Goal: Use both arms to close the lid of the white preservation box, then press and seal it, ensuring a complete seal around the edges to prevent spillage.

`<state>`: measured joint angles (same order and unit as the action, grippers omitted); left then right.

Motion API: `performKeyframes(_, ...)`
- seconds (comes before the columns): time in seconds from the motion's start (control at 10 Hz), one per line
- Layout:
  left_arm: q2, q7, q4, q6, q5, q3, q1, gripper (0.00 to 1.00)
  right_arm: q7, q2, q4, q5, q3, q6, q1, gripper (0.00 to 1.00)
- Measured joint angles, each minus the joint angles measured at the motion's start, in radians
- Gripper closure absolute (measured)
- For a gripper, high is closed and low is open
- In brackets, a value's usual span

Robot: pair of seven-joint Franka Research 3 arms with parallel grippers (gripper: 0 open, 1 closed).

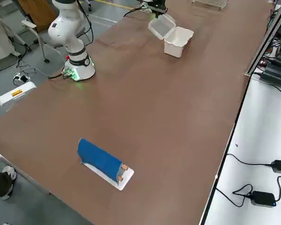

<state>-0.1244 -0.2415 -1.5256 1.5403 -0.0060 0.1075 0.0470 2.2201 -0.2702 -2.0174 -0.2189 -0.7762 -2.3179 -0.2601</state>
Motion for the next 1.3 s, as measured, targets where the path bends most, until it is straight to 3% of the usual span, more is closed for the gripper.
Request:
performKeyframes(0.4, 0.001, 0.000, 0.001, 0.000, 0.000, 0.000, 0.001, 0.03, -0.011, 0.026, 0.087, 0.002, 0.010, 0.031, 0.069, 0.96)
performKeyframes(1.3, 0.001, 0.000, 0.001, 0.000, 0.000, 0.000, 0.003, 0.03, -0.090, -0.072, 0.169, 0.015, 0.147, -0.056, 0.092, 0.95)
